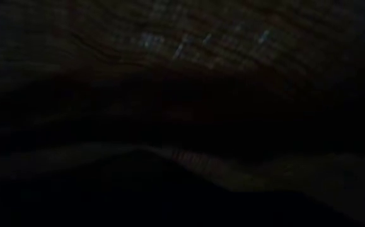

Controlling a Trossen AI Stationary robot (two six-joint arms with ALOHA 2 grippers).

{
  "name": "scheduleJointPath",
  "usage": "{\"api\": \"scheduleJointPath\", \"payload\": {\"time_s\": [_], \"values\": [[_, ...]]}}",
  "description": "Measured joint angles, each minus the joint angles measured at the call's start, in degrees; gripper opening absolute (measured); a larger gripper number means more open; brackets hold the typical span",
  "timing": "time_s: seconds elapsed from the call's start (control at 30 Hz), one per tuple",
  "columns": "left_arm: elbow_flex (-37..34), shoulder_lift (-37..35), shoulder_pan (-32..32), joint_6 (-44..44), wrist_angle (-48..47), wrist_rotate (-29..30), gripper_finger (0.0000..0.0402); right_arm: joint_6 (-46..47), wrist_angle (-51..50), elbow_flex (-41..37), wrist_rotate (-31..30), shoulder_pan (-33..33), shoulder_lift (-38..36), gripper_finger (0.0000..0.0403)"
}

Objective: Fold laundry
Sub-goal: Fold the pink polo

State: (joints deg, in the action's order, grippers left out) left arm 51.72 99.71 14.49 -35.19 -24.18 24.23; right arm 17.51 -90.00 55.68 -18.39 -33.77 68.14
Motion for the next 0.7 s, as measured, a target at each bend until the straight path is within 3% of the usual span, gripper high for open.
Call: {"api": "scheduleJointPath", "payload": {"time_s": [0.13, 0.4, 0.7], "values": [[-0.01, 0.01, 1.95, -0.67, -0.03, 4.57, 0.002, 0.01, 0.01, 0.0, -0.1, -0.01, 0.0, 0.0003], [-0.01, 0.01, 4.47, -0.67, -0.02, 4.68, 0.0012, 0.01, 2.36, 0.0, -0.5, -0.01, 0.0, 0.0003], [0.01, -1.51, 4.47, 0.82, 0.84, -1.45, 0.0011, -1.72, 3.42, 0.0, -3.05, 0.01, -0.02, 0.0003]]}}
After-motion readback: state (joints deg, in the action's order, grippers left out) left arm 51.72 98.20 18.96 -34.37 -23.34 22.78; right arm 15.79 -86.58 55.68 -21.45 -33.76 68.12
